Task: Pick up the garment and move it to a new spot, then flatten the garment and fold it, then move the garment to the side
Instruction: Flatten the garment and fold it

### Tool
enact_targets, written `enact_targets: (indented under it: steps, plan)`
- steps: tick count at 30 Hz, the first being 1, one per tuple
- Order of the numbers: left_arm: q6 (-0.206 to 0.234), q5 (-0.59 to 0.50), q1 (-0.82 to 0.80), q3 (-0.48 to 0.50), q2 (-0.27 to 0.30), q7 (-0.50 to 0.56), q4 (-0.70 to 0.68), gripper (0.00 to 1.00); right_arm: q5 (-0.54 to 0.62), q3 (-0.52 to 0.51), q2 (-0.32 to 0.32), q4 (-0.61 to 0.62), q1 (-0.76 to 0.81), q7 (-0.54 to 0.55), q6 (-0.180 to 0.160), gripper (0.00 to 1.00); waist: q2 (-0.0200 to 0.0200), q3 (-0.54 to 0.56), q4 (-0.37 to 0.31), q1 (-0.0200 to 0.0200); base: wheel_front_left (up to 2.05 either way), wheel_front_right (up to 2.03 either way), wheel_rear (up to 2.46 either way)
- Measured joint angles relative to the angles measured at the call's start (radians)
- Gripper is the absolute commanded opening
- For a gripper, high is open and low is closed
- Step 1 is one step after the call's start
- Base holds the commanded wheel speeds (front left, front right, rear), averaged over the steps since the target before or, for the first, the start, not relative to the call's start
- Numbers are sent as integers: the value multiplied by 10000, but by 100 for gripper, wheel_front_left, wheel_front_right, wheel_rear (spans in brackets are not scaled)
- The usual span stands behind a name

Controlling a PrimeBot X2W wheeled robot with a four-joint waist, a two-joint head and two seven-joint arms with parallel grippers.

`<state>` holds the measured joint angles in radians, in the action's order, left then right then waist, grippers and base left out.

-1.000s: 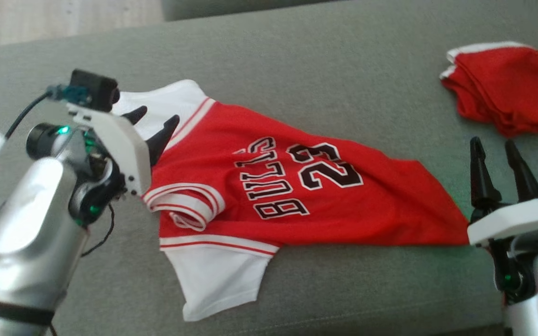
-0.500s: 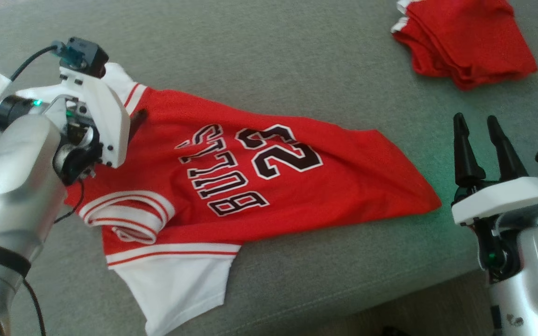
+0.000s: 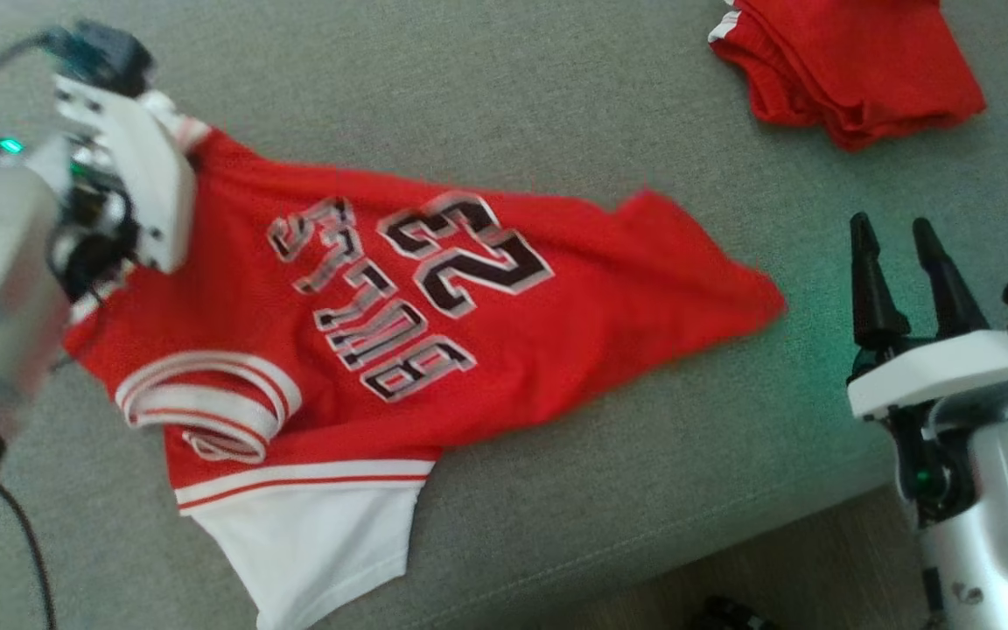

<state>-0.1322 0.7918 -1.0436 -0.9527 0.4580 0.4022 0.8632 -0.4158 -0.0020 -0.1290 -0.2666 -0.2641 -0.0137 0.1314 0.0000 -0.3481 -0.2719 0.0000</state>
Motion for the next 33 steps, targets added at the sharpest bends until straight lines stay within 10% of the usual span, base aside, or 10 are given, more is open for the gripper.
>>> enact_targets:
  steps: [12, 13, 14, 25, 33]
  plan:
    - [238, -685, -1523, 75, 282, -1684, 1753, 0, -86, 127, -117, 33, -343, -10, 0, 100, 0, -453, -149, 1, 0, 0, 0]
    - [238, -663, -1521, 171, 228, -1806, 1871, 75, -84, 127, -117, 19, -343, -10, 0, 100, 0, -431, -128, 1, 0, 0, 0]
    - [238, -608, -1515, 242, 130, -1952, 2006, 100, -84, 123, -119, 10, -343, -10, 0, 100, 0, -398, -90, 1, 0, 0, 0]
    - [146, -679, -964, 6, -771, -4589, 2010, 100, -48, 134, -196, 40, -221, -123, 0, 100, 0, 857, 742, 0, 0, 0, 0]
    - [1747, -322, 862, 1147, -522, -6516, -525, 100, 173, 98, -213, 445, 1076, -700, 0, 100, 0, 2438, 1653, -1, 0, 0, 0]
